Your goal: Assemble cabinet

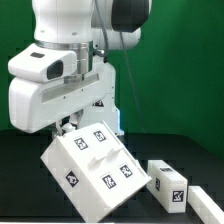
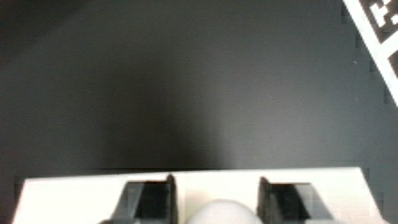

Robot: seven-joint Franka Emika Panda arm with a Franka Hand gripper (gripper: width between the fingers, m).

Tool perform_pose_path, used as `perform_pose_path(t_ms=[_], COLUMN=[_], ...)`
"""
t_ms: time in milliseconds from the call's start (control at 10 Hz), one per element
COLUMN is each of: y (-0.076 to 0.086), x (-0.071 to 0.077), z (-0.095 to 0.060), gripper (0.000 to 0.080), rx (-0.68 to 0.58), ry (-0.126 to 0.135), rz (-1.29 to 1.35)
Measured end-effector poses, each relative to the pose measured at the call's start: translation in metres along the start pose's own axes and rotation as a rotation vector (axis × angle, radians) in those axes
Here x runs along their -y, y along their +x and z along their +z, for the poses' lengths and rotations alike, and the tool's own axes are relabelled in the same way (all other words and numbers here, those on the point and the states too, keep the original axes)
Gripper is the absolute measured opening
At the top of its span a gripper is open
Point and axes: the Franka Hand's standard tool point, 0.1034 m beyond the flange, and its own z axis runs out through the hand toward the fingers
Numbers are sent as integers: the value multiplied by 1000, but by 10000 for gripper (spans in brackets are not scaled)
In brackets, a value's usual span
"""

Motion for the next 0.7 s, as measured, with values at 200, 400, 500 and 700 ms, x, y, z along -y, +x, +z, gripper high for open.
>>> perform_pose_path(t_ms=[200,400,500,700], y=[0,-1,0,9], x=[1,4,8,10], z=[-1,-18,-25,-28], gripper=[212,212,212,212], rx=[4,19,26,36], ry=[-1,-28,-21,-26], rz=[3,10,30,39])
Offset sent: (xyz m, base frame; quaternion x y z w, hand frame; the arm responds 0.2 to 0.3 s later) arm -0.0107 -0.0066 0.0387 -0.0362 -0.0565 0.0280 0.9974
